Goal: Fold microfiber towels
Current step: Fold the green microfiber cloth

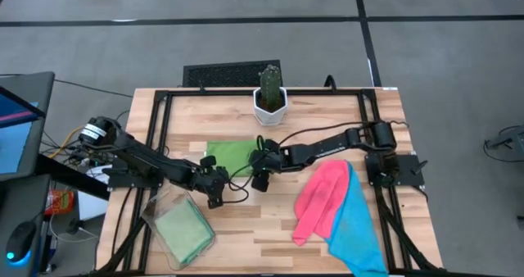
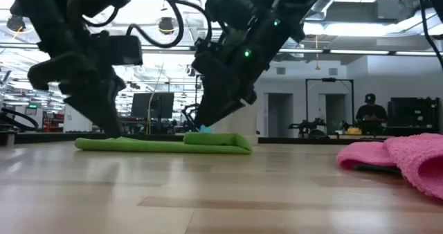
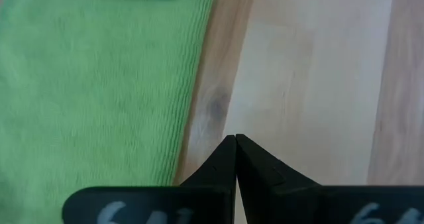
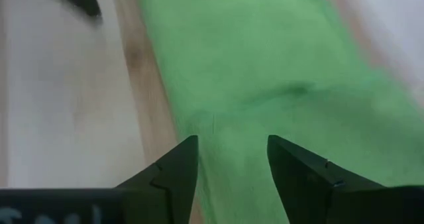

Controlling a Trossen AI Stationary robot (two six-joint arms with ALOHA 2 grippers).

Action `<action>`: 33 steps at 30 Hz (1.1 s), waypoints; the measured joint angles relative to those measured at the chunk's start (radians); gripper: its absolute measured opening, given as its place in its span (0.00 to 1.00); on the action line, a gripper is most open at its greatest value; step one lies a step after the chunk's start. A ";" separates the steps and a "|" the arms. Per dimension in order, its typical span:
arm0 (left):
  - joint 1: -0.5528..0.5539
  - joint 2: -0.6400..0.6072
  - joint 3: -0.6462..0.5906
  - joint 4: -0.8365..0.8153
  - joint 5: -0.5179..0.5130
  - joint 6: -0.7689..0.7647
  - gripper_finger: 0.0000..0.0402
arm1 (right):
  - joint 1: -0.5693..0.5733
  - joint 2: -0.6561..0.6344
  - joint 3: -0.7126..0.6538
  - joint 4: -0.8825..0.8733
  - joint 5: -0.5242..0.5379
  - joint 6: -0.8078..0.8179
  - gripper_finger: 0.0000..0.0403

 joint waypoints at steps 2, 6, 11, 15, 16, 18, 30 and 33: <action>0.000 -0.010 -0.001 0.007 -0.004 -0.002 0.00 | 0.002 0.018 -0.004 -0.006 -0.003 -0.003 0.52; 0.001 -0.055 0.000 0.020 -0.033 0.057 0.00 | -0.005 0.032 -0.003 0.000 -0.006 -0.001 0.52; 0.035 -0.116 0.000 0.011 -0.105 0.126 0.00 | -0.005 0.039 -0.003 -0.015 0.000 0.005 0.47; 0.074 -0.100 0.000 0.022 -0.096 0.173 0.00 | -0.005 0.047 -0.001 -0.023 -0.008 0.005 0.36; 0.083 -0.092 0.000 0.024 -0.090 0.178 0.00 | -0.005 0.047 -0.001 -0.025 -0.008 0.005 0.34; 0.095 -0.081 0.000 0.025 -0.081 0.188 0.00 | -0.004 0.047 -0.001 -0.020 -0.007 0.005 0.29; 0.140 -0.060 0.000 0.062 -0.069 0.222 0.00 | 0.032 -0.005 0.045 -0.048 -0.003 -0.018 0.06; 0.142 -0.060 0.000 0.081 -0.048 0.221 0.00 | 0.037 0.007 0.047 -0.039 -0.003 -0.002 0.11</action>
